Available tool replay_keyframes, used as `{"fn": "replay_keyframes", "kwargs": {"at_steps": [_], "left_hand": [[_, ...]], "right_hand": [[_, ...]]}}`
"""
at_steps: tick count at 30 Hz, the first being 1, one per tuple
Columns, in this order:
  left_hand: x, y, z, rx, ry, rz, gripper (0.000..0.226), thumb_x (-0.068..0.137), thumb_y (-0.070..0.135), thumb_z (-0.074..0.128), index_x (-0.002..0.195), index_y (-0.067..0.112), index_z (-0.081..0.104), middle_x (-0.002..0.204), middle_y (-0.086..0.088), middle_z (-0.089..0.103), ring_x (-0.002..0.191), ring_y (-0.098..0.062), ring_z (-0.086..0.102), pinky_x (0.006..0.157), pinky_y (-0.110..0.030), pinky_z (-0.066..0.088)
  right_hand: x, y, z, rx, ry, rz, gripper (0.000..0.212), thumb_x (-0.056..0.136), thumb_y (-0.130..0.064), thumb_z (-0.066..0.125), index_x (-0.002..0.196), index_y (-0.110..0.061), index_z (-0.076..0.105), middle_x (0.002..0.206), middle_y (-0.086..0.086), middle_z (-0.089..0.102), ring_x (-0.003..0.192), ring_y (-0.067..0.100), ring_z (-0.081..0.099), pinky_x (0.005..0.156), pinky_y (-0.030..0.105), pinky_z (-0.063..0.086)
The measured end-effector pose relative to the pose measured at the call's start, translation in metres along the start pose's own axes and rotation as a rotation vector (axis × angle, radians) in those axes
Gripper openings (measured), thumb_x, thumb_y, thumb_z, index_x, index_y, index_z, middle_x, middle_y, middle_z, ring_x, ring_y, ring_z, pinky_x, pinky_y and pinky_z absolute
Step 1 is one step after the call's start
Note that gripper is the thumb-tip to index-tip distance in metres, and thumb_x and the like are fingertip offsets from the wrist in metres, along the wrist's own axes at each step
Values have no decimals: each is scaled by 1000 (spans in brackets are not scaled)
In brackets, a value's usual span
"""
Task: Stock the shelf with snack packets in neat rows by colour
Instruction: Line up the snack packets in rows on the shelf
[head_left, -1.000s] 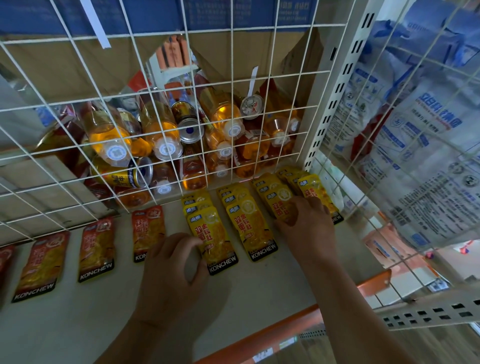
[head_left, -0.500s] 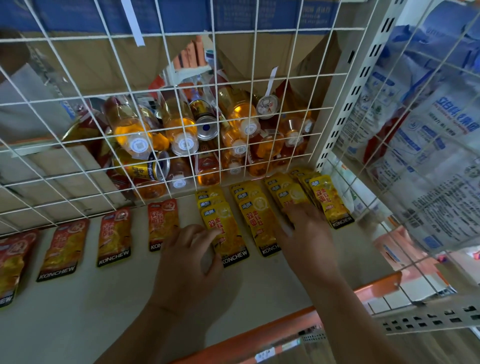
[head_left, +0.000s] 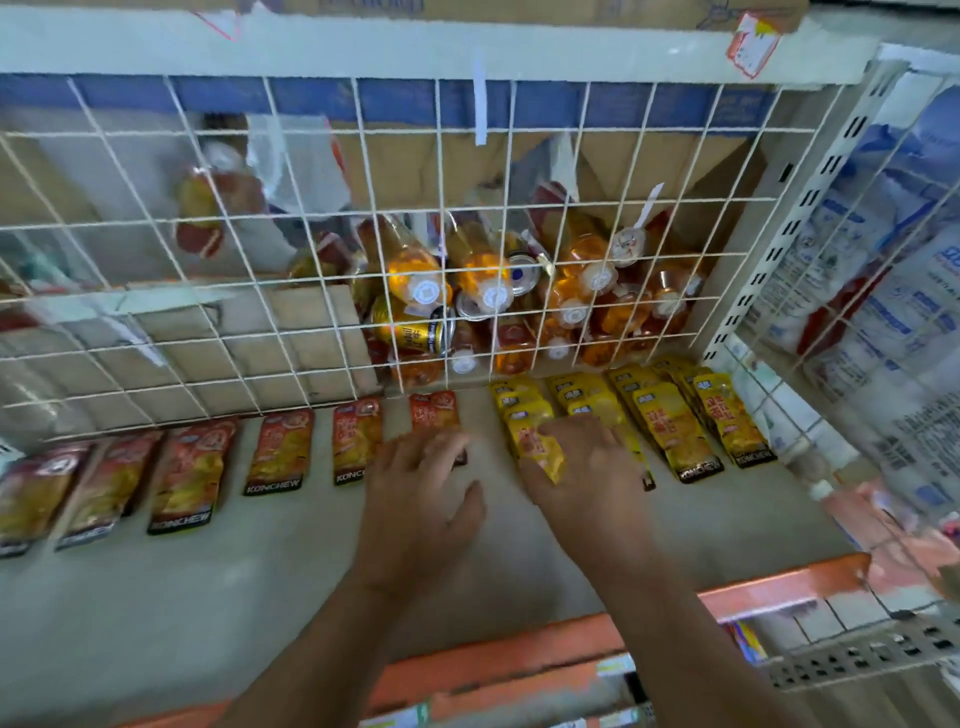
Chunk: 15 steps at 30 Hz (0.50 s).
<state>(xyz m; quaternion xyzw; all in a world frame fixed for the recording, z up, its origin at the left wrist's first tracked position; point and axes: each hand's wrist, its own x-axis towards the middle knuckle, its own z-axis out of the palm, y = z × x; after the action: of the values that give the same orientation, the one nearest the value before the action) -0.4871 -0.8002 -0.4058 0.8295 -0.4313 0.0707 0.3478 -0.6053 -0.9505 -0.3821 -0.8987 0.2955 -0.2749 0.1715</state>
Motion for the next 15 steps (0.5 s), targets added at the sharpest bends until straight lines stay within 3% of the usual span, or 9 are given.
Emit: {"fn": "replay_keyframes", "kwargs": {"at_steps": [4, 7, 12, 15], "left_hand": [[-15, -9, -71, 32, 92, -16, 51, 84, 40, 57, 132, 25, 64, 126, 3, 61, 119, -24, 54, 101, -40, 41], [-27, -17, -138, 104, 162, 13, 52, 83, 41, 57, 133, 23, 61, 128, -2, 62, 118, -29, 57, 100, -43, 46], [-53, -23, -282, 158, 351, 73, 59, 82, 39, 54, 137, 20, 61, 134, -1, 57, 125, -21, 50, 106, -30, 37], [-74, -27, -377, 249, 485, 143, 57, 80, 36, 56, 134, 19, 63, 132, -1, 59, 121, -21, 52, 104, -35, 38]], "right_hand": [[-8, -59, -8, 3, -16, -51, 39, 81, -40, 62, 109, -13, 71, 108, 5, 67, 102, 29, 61, 92, 38, 44], [-15, -120, -20, 32, -16, -149, 41, 87, -45, 55, 114, -18, 69, 110, 2, 67, 105, 23, 59, 93, 37, 45], [-29, -243, -48, 166, 44, -327, 30, 86, -32, 72, 113, -19, 67, 106, -2, 64, 102, 17, 55, 89, 32, 43], [-40, -326, -69, 218, 104, -438, 34, 88, -32, 71, 119, -20, 66, 114, -4, 62, 112, 17, 53, 96, 29, 39]]}}
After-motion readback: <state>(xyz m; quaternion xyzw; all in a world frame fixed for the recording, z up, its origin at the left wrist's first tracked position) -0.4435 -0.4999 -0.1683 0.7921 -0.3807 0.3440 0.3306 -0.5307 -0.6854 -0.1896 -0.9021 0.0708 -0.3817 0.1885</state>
